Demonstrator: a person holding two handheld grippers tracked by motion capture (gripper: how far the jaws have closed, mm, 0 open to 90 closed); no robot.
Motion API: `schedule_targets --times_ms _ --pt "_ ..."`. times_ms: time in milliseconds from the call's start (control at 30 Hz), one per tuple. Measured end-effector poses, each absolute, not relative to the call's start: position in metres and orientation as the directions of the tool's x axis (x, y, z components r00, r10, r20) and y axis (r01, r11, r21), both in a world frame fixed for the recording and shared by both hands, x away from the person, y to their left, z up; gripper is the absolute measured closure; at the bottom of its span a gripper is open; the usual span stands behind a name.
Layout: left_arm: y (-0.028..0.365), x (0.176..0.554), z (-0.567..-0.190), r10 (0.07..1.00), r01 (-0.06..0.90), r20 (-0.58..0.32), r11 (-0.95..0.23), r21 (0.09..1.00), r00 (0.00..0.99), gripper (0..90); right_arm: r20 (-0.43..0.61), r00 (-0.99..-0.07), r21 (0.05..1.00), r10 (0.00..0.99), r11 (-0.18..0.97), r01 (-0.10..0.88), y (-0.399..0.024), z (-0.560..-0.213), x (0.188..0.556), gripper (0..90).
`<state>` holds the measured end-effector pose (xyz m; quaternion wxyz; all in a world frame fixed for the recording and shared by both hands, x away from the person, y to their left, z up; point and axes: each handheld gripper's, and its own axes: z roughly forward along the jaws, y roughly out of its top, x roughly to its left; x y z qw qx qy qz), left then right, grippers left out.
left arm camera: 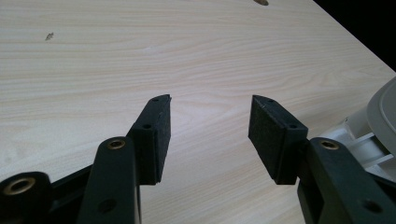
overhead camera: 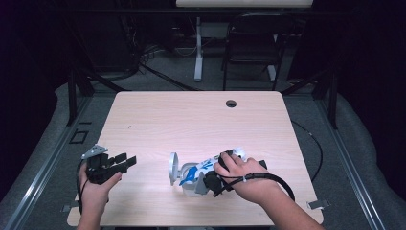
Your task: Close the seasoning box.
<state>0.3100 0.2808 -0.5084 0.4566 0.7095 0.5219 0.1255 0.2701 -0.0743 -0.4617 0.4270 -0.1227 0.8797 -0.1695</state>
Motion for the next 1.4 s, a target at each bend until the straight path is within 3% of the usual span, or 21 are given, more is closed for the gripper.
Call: schedule_targets --times_ms 1400 --pt "0.2815 0.31 -0.5081 0.856 0.626 -0.298 -0.039 0.779 0.424 49.1 -0.702 -0.601 -0.424 -0.381 0.902 -0.076 -0.0686 -0.4602 0.2702 56.5"
